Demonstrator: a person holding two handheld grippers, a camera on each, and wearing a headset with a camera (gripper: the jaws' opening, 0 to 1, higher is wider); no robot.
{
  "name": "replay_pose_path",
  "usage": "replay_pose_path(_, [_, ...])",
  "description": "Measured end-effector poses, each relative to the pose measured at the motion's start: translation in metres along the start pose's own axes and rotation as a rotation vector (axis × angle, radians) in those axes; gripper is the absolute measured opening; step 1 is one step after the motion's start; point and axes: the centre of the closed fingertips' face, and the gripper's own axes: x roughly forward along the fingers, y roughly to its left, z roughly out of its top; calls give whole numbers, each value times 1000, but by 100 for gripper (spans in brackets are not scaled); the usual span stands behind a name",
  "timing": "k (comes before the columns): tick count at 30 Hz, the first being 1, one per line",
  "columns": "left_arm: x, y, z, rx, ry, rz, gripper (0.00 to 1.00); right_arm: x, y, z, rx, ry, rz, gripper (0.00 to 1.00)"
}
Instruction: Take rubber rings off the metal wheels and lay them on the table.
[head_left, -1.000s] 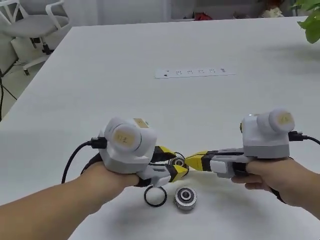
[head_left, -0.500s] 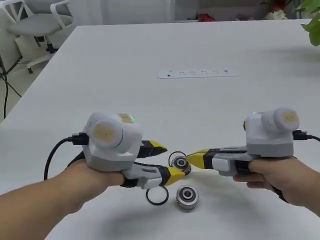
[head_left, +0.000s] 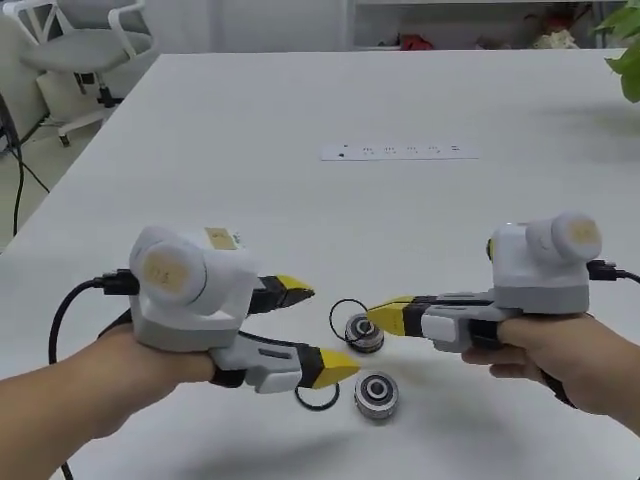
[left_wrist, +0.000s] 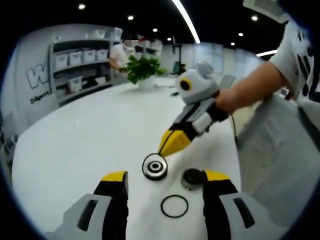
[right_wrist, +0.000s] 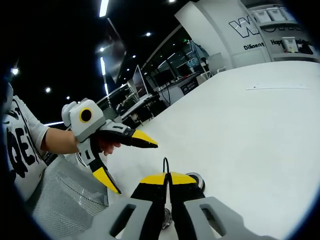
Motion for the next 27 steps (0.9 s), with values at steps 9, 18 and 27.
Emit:
replay_pose_path(9, [-17,2,-13,-2,14,12,66,6,12,-3,-5,17,28,0])
replay_pose_path(18, [-30,3,-21,-18,16,32,68,13,23,-13,-1,60,64,0])
replay_pose_path(27, [-38,3,-26,-29,18,48,68,20,37,-29,6,118,106,0])
